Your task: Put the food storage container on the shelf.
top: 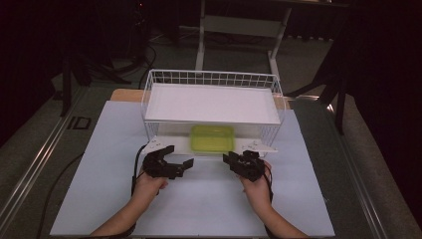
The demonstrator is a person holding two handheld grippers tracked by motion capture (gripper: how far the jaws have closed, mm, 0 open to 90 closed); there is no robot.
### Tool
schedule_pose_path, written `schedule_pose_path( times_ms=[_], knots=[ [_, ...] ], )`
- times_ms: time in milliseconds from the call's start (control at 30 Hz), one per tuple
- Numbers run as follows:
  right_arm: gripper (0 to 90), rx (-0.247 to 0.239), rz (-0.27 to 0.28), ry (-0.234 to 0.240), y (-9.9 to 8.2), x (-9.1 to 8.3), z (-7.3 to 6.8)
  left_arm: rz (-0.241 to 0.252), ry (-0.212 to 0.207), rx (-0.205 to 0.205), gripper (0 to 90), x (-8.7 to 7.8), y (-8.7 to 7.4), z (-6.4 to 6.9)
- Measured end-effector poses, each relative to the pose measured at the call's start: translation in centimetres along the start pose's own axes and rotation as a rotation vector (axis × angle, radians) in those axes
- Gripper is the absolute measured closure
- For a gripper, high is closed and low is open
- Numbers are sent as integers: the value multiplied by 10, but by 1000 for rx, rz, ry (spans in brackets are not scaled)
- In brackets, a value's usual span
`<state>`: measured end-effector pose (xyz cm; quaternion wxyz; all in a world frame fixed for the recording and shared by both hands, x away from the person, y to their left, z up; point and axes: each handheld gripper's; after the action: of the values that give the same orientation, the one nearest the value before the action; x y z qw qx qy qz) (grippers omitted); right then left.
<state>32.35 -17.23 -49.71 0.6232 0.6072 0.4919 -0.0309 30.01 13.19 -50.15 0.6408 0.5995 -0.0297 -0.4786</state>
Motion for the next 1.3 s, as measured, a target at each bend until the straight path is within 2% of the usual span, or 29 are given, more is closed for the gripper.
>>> schedule_pose_path(
  times_ms=[33,67,167,333,367,400,500,700,1033,1300],
  knots=[
    [885,-15,3,-22,-2,1,-3,-6,-8,6,13,-1,-2,0],
    [898,-24,3,-32,-2,1,-4,-9,-17,7,13,-2,-4,0],
    [900,-27,5,-45,-4,6,-9,0,-24,10,13,-4,-12,-1],
    [900,-51,-32,-56,-5,22,-16,4,-31,2,13,-3,-21,-4],
    [900,-40,-49,-45,-4,29,-16,16,-33,-1,13,-4,-22,-4],
    [900,-40,-49,-45,-4,29,-16,20,-33,2,13,-5,-23,-4],
    [900,-37,-65,-57,-3,38,-14,27,-31,15,14,-5,-26,-4],
    [900,-15,-77,-68,2,52,-9,19,-21,43,14,-6,-30,-5],
    [899,25,-70,-77,16,69,-2,40,-24,36,14,-9,-30,-6],
    [898,36,-68,-90,25,81,1,45,-29,41,14,-10,-30,-6]
  ],
)
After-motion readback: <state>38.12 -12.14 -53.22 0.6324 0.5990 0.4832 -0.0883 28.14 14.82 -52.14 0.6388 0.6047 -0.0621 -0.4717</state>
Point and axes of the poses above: each handheld gripper's, and its own axes: x roughly forward along the jaws, y roughly out of its top, z roughly to its right, and after that the axes turned 9 degrees about -z, right-handed
